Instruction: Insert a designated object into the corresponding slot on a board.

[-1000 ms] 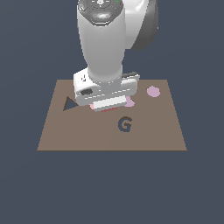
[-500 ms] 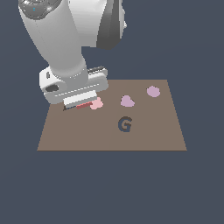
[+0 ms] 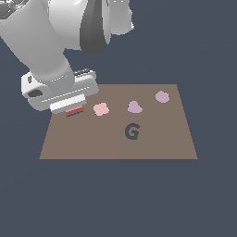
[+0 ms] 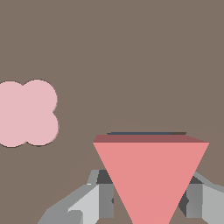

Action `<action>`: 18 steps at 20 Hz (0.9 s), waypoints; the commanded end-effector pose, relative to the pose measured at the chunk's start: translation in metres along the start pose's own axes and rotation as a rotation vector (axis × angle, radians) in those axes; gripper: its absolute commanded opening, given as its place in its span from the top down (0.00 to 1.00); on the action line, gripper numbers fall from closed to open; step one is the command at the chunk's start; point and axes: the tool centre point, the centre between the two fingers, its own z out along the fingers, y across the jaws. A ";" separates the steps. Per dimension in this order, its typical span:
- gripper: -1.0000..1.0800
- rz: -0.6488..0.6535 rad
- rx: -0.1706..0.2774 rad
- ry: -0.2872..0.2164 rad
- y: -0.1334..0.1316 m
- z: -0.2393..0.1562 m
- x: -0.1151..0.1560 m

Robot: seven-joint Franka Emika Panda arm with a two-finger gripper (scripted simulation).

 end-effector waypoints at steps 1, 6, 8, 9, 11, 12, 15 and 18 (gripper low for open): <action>1.00 -0.008 0.000 0.000 0.005 0.000 -0.001; 1.00 -0.007 0.000 0.000 0.007 0.000 -0.002; 1.00 -0.008 0.000 0.000 0.007 0.004 -0.001; 1.00 -0.009 0.000 -0.001 0.007 0.006 -0.001; 1.00 -0.010 0.001 -0.001 0.007 0.009 -0.001; 1.00 -0.010 0.001 -0.001 0.007 0.010 -0.001; 0.04 -0.010 0.001 -0.001 0.007 0.010 -0.001; 0.04 -0.010 0.001 -0.001 0.007 0.010 -0.001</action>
